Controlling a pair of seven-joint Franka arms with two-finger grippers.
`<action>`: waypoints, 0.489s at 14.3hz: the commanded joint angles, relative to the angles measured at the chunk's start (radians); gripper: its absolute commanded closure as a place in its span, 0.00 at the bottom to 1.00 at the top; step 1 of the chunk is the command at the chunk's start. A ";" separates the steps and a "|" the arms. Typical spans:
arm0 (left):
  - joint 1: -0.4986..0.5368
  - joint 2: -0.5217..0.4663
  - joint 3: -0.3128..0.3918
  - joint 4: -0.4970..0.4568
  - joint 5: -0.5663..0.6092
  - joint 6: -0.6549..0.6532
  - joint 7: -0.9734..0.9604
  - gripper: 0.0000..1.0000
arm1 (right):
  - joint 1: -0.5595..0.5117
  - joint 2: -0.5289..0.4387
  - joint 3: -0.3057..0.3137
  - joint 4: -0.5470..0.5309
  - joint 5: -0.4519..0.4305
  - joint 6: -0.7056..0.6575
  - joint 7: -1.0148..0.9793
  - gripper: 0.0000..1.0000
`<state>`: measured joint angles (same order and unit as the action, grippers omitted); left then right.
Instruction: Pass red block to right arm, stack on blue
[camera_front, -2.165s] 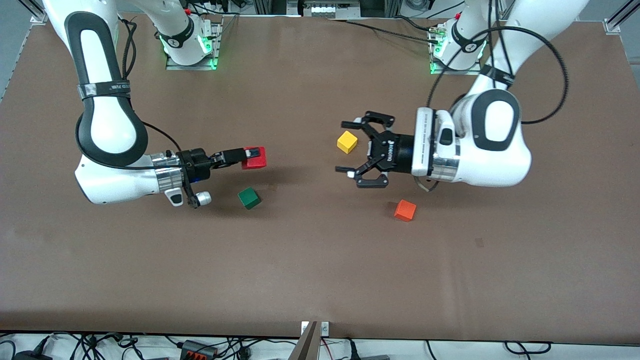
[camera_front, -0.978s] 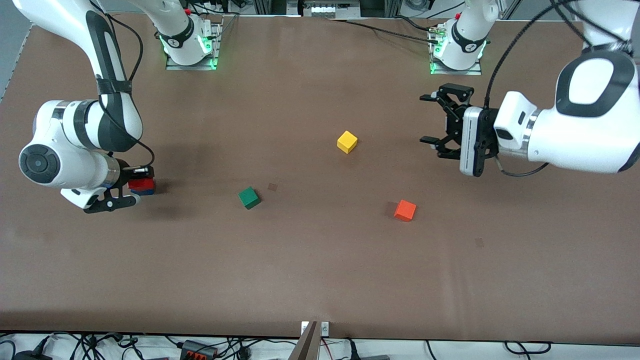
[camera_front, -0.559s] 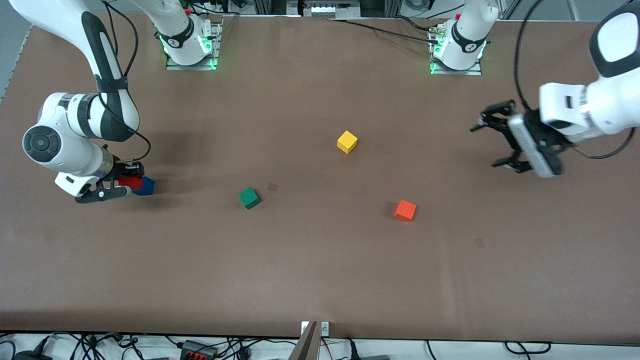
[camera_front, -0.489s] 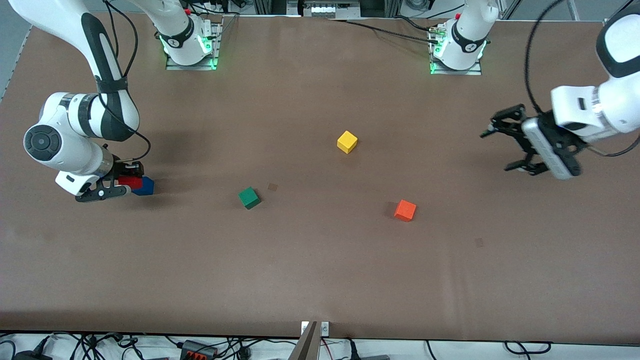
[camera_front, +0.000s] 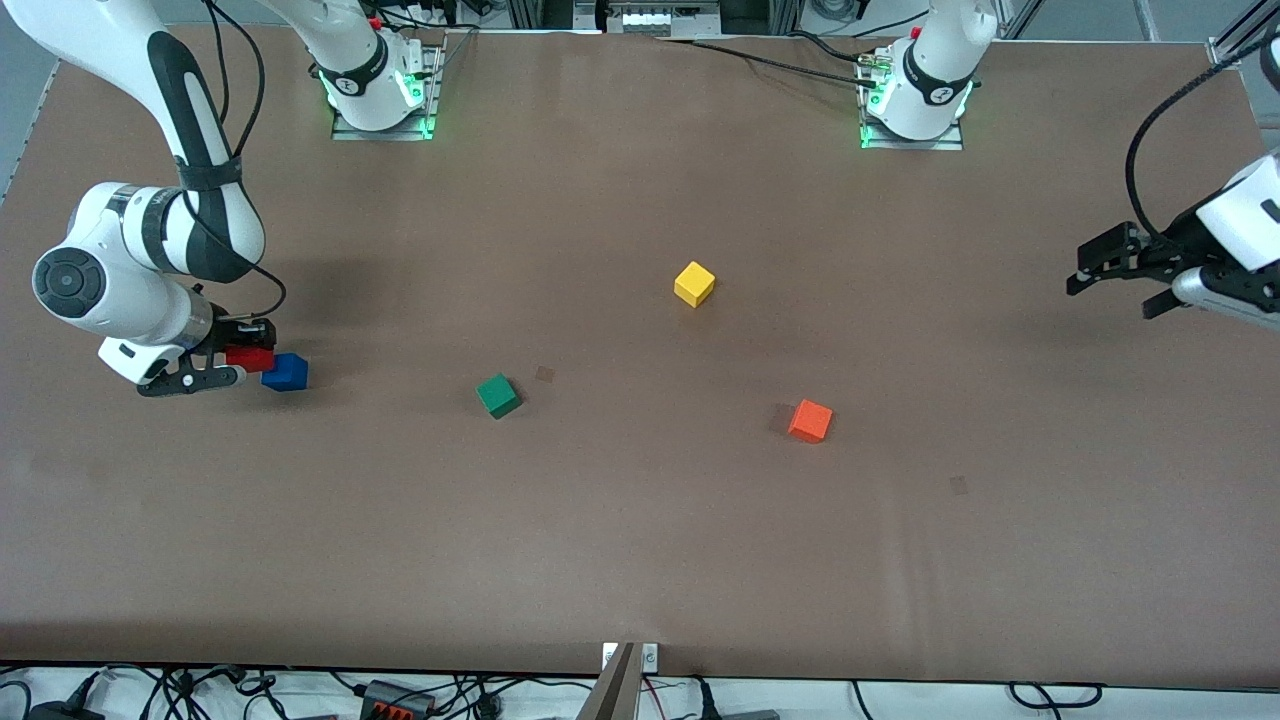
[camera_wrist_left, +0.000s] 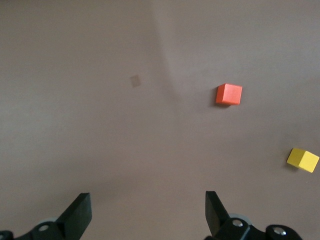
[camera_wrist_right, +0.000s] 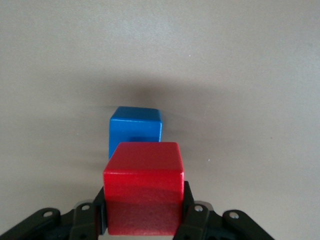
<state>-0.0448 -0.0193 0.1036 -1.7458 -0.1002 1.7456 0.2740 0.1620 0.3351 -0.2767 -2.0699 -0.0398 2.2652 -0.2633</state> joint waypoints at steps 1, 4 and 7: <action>-0.010 0.001 -0.034 0.109 0.079 -0.168 -0.151 0.00 | -0.002 -0.002 0.011 -0.013 0.055 0.014 -0.016 1.00; -0.009 0.002 -0.120 0.160 0.163 -0.209 -0.260 0.00 | -0.002 0.018 0.013 -0.007 0.072 0.014 -0.016 1.00; 0.000 0.040 -0.121 0.228 0.140 -0.209 -0.251 0.00 | -0.002 0.019 0.013 0.010 0.072 0.008 -0.016 1.00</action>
<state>-0.0591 -0.0256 -0.0174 -1.5963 0.0317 1.5624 0.0245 0.1636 0.3583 -0.2687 -2.0692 0.0164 2.2666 -0.2633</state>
